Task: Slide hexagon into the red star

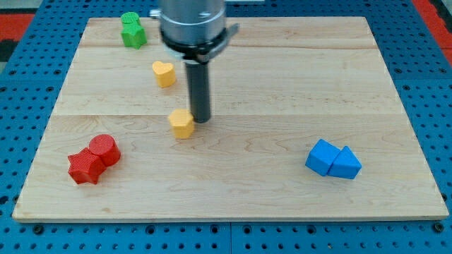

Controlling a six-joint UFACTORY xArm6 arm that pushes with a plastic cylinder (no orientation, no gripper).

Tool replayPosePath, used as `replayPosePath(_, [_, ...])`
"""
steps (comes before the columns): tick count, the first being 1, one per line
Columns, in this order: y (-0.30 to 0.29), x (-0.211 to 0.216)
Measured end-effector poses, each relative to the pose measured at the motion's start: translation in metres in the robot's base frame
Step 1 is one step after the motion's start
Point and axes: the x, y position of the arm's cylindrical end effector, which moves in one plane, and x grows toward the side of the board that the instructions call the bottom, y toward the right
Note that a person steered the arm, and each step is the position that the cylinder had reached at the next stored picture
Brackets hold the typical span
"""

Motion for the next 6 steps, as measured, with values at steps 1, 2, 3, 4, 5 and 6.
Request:
replayPosePath(1, [-0.044,0.0])
replayPosePath(2, [-0.058,0.0])
replayPosePath(3, [-0.002,0.013])
replayPosePath(4, [0.018,0.042])
replayPosePath(5, [-0.019,0.047])
replayPosePath(6, [-0.066,0.047])
